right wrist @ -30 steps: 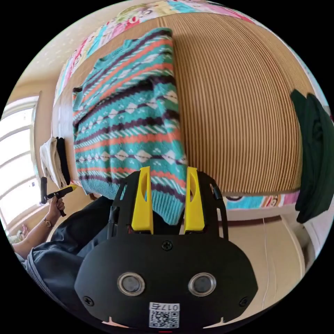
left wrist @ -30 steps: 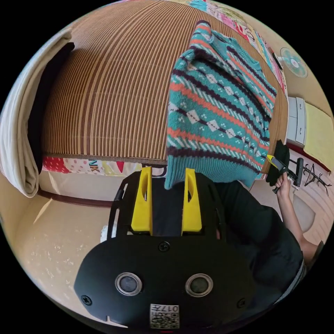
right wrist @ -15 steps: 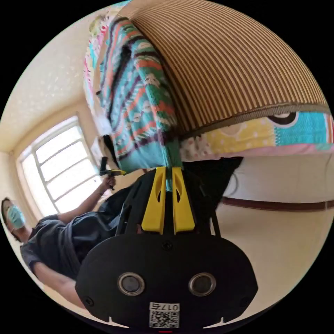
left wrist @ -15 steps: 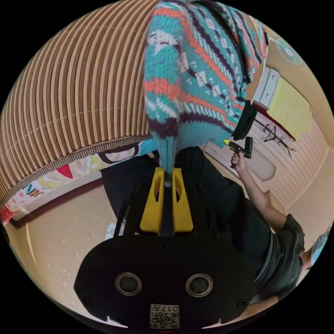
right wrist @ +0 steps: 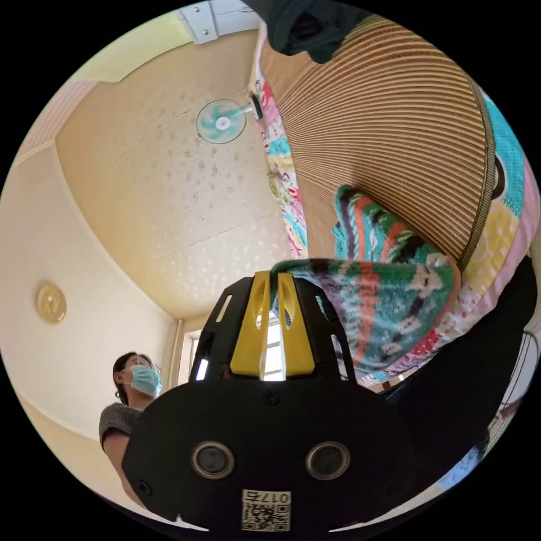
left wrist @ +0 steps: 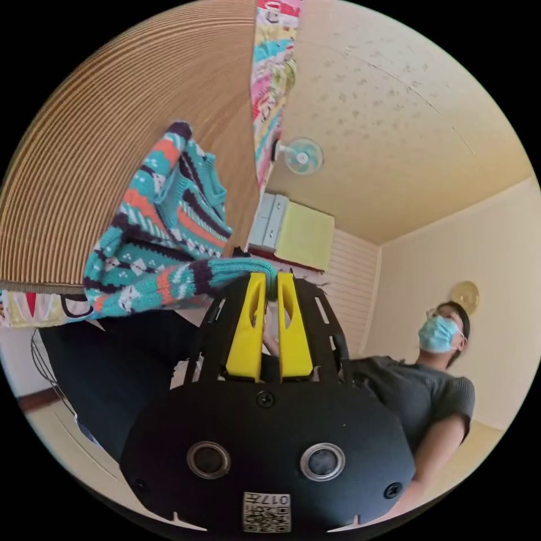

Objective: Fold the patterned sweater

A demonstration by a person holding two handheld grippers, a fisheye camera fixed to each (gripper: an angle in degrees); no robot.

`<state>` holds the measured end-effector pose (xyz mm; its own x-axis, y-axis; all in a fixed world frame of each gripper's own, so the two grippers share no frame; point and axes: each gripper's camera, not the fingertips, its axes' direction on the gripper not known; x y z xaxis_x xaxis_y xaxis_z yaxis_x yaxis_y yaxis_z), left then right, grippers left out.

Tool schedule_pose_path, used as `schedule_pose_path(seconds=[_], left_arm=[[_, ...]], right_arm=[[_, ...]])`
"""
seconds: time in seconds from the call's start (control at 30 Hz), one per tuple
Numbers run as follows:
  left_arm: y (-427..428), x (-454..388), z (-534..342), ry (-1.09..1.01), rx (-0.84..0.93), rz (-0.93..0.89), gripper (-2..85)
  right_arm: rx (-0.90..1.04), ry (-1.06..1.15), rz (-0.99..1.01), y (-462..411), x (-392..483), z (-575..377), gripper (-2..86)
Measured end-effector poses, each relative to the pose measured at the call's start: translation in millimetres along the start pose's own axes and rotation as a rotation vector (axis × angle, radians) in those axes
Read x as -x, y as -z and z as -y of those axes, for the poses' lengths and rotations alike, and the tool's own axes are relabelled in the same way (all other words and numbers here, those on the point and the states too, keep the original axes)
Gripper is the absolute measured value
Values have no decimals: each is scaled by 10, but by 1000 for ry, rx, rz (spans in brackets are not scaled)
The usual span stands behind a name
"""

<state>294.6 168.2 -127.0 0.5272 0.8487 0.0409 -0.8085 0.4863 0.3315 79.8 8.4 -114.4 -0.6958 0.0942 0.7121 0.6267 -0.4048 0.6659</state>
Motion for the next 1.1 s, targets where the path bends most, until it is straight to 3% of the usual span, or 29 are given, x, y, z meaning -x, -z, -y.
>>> schedule_pose_path(seconds=[0.1, 0.27, 0.43, 0.57, 0.67, 0.77, 0.87, 0.97, 1.03, 1.1], left_arm=[[-76, 56, 418, 80, -191, 35, 34], [-266, -8, 1413, 164, -327, 79, 32], [-484, 311, 1996, 298, -324, 187, 42], [-459, 221, 2065, 137, -248, 268, 69], [-279, -54, 1678, -67, -253, 485, 85], [-180, 125, 1229, -71, -192, 655, 130], [-225, 583, 923, -31, -68, 649, 162], [-423, 1034, 760, 11, 58, 625, 163], [-528, 1268, 721, 44, 91, 527, 154], [-462, 1445, 703, 139, 30, 461, 140]], right_arm=[[-26, -28, 3, -603, -13, 597, 22], [-23, -18, -283, -1459, 124, 1538, 23], [98, -13, -511, -2004, -205, 2189, 33], [204, 114, -674, -2213, -88, 2311, 51], [273, 265, -805, -2366, 199, 2144, 88], [278, 397, -1010, -2554, 461, 1754, 113], [428, 429, -1028, -2956, 360, 1294, 124], [717, 395, -996, -3602, -38, 739, 140], [940, 366, -988, -4175, -383, 248, 158], [1042, 333, -993, -4582, -585, -74, 181]])
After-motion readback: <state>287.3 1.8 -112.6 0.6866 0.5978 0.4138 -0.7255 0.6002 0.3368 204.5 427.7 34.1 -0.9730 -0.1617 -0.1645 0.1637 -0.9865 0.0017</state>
